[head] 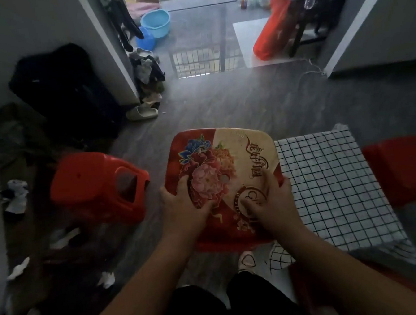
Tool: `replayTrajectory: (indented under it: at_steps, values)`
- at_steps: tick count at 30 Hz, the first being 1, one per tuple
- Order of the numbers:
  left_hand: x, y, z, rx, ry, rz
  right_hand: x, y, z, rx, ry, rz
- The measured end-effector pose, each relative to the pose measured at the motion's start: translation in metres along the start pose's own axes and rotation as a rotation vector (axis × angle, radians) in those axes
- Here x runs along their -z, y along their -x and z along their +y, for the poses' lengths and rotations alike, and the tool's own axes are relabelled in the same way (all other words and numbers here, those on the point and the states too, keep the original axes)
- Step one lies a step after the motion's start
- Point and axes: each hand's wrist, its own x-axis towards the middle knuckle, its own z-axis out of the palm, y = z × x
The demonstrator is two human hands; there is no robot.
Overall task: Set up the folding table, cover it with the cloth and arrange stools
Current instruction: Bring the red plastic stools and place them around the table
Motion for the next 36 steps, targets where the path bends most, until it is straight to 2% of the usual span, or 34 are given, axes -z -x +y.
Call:
replayTrajectory:
  at_steps: [4,15,21,26,29,34,36]
  values:
    - [-0.056,-0.037,-0.011,0.031,0.021,-0.061,-0.021,-0.047,0.041,-0.015,0.031,-0.035]
    - [-0.256,-0.122,-0.130,0.161,0.048,-0.165,-0.168,-0.131,0.204,-0.142,0.080,-0.122]
    - [-0.329,-0.137,-0.179,0.218,0.048,-0.201,-0.226,-0.152,0.271,-0.163,0.110,-0.179]
    - [-0.352,-0.140,-0.199,0.250,0.045,-0.205,-0.246,-0.154,0.287,-0.190,0.173,-0.253]
    - [-0.352,-0.141,-0.201,0.255,-0.033,-0.250,-0.245,-0.154,0.283,-0.217,0.247,-0.305]
    - [-0.325,-0.146,-0.184,0.251,-0.236,-0.411,-0.226,-0.159,0.254,-0.289,0.459,-0.455]
    - [-0.295,-0.144,-0.171,0.174,-0.249,-0.401,-0.206,-0.154,0.226,-0.231,0.503,-0.548]
